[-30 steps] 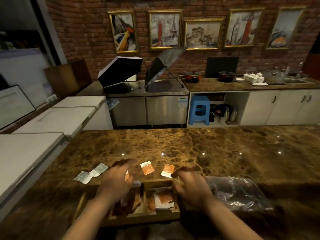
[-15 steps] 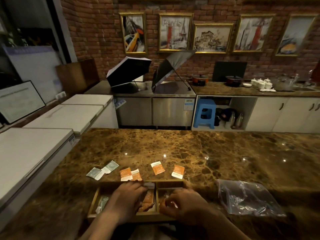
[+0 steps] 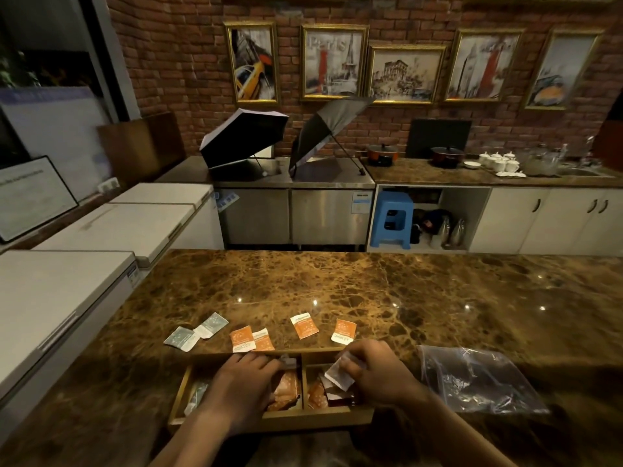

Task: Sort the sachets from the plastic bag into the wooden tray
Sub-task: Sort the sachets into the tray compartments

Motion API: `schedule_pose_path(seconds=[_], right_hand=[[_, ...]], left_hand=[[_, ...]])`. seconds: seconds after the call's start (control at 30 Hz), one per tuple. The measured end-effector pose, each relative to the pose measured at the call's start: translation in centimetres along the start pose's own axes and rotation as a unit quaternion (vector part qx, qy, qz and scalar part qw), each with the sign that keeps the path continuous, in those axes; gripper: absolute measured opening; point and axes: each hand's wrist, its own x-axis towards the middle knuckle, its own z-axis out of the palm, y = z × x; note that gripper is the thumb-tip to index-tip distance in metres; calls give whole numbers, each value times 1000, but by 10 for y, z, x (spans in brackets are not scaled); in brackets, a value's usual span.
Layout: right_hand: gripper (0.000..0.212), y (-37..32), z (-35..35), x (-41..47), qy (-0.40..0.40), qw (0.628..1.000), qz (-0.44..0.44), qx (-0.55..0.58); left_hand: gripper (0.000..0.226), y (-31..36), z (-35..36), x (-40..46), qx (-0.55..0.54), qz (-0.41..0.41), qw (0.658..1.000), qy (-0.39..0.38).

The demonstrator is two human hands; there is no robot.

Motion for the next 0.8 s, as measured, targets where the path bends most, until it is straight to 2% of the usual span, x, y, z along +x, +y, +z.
schedule_pose_path(seconds=[0.13, 0.23, 0.33, 0.53, 0.63, 0.7, 0.8], right_hand=[[25, 0, 0, 9, 22, 999, -7, 33], [18, -1, 2, 12, 43, 997, 1, 62], [18, -1, 8, 12, 69, 998, -14, 0], [19, -2, 23, 0, -60, 991, -48, -113], [17, -1, 19, 1, -39, 990, -73, -118], [26, 1, 17, 2, -23, 988, -77, -128], [25, 4, 19, 2, -52, 983, -70, -160]], left_hand=[[47, 0, -6, 1, -46, -27, 998, 39], [46, 1, -13, 5, -84, -35, 994, 61], [46, 3, -16, 8, -100, -39, 992, 68], [45, 4, -9, 9, -97, -30, 994, 46], [41, 4, -5, 10, -94, 11, 995, 25], [36, 4, -4, 10, -96, 35, 995, 6], [33, 2, -2, 9, -89, 54, 995, -10]])
